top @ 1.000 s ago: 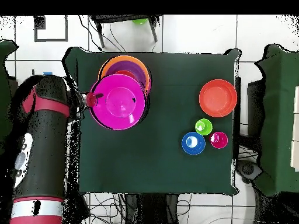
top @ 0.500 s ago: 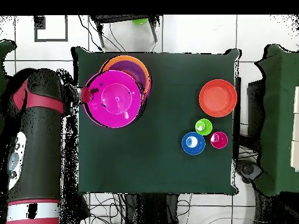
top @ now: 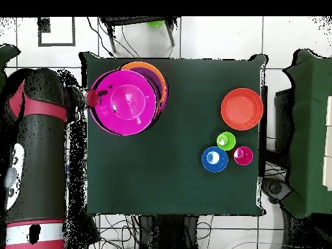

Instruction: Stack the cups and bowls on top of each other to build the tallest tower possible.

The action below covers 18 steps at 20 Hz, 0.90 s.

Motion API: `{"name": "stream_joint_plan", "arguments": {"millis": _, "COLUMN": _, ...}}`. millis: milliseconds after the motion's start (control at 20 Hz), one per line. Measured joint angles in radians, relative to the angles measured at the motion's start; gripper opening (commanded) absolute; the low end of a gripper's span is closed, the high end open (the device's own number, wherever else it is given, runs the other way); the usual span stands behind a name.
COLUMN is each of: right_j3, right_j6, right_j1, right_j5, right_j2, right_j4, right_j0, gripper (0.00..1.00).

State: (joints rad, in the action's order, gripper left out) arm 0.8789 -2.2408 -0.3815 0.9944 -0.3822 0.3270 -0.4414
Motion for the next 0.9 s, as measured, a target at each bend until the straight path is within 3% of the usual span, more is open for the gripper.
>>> {"name": "stream_joint_plan", "arguments": {"millis": 900, "right_j3": -0.089, "right_j6": 0.0, "right_j1": 0.11, "right_j5": 0.0, "right_j2": -0.007, "right_j4": 0.0, "right_j0": 0.021, "gripper": 0.0}}
